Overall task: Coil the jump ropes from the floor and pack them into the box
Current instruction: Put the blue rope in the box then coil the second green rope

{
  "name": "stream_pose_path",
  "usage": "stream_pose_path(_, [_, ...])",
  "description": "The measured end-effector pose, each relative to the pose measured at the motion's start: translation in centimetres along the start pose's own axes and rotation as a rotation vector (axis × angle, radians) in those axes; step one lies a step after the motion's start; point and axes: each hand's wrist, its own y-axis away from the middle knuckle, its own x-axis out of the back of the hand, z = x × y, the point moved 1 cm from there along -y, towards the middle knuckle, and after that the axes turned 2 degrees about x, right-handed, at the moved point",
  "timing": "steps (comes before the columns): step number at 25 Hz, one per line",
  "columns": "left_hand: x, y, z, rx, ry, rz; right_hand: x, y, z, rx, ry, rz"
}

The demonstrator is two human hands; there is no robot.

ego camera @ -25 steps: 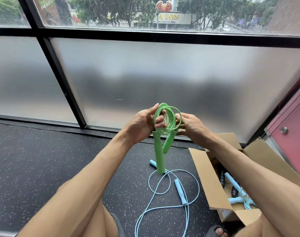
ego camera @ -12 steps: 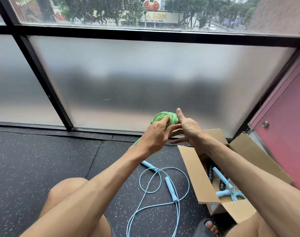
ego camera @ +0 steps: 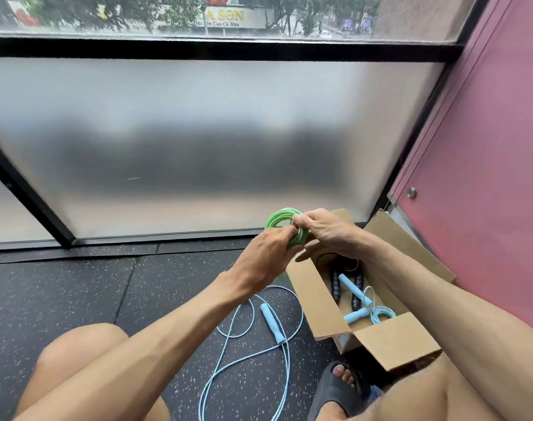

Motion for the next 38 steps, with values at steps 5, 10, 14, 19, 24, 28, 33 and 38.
stream_pose_path(5, [-2.4,-1.1,2.2,-0.148,0.049,0.215,3.5,2.0,0.2,0.129,0.117,0.107])
stream_pose_path(10, [-4.2,-3.2,3.7,-0.113,0.134,0.258,7.4,2.8,2.9,0.103,0.414,0.188])
stream_pose_path(14, [-6.2,-6.1,2.3,-0.013,0.201,0.021,9.8,4.7,4.2,0.018,0.552,0.082])
stream_pose_path(19, [-11.4,-8.9,3.7,0.180,0.703,-0.562,13.0,5.7,7.4,-0.034,0.571,0.072])
stream_pose_path(24, [-16.6,-8.7,4.9,0.425,1.104,-0.606,14.7,5.5,10.9,-0.007,0.452,0.229])
stream_pose_path(28, [-21.7,-7.5,6.3,0.612,1.219,-0.441,16.0,2.7,15.9,-0.060,0.396,0.424])
stream_pose_path(33, [-28.6,-7.7,7.5,0.982,1.128,-0.149,16.2,-0.1,21.3,-0.144,0.222,0.576])
stream_pose_path(38, [-34.4,-7.2,6.4,1.285,1.002,-0.051,16.1,-3.4,26.4,-0.226,0.377,0.471])
